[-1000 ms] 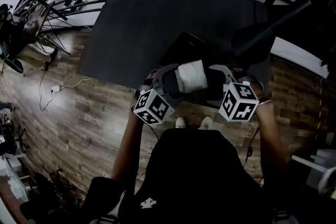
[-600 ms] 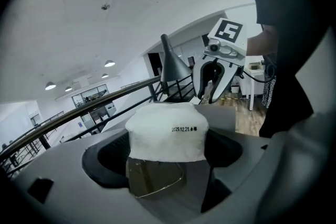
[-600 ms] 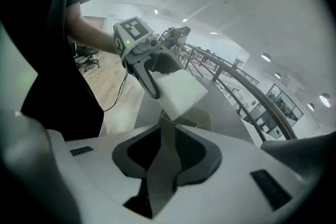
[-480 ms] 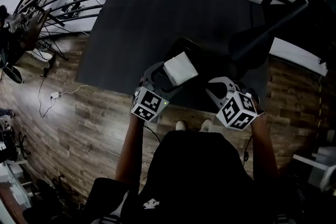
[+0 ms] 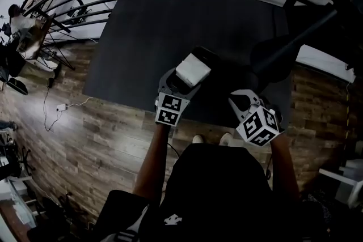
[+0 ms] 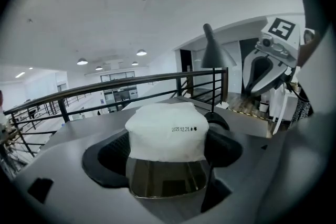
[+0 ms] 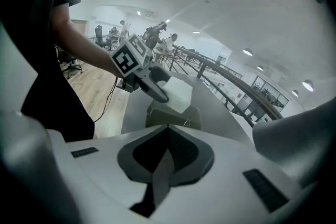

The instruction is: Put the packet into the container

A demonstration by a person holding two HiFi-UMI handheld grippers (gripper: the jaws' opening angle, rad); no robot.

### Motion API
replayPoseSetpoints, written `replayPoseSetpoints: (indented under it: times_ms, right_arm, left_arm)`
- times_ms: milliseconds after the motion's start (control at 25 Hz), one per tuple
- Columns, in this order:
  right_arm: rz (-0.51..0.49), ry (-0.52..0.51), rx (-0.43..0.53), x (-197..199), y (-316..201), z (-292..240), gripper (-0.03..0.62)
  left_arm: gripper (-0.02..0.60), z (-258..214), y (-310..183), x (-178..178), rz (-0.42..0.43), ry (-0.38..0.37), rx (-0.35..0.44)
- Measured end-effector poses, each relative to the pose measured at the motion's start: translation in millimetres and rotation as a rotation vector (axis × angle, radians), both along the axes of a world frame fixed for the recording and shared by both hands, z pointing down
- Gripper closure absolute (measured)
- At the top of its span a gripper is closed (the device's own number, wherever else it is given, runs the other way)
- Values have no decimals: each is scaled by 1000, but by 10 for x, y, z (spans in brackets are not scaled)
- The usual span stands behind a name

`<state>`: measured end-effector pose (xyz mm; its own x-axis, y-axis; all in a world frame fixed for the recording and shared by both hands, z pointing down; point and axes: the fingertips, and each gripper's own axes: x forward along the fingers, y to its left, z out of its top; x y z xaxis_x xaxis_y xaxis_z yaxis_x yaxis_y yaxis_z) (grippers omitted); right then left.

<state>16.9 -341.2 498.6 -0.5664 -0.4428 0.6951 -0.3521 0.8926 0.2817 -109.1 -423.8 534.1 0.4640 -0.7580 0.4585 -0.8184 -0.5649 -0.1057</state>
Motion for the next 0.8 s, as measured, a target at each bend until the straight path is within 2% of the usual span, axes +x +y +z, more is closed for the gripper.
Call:
replayPoseSetpoints:
  times_ms: [440,800]
  right_arm:
    - [3,11,-45,69,96,86,589]
    - [1,5,-63,23,133,137,589]
  left_arm:
    - [150,377,-150,17,-118,82,-46]
    - [149,476,-191,92,-89,131,-51]
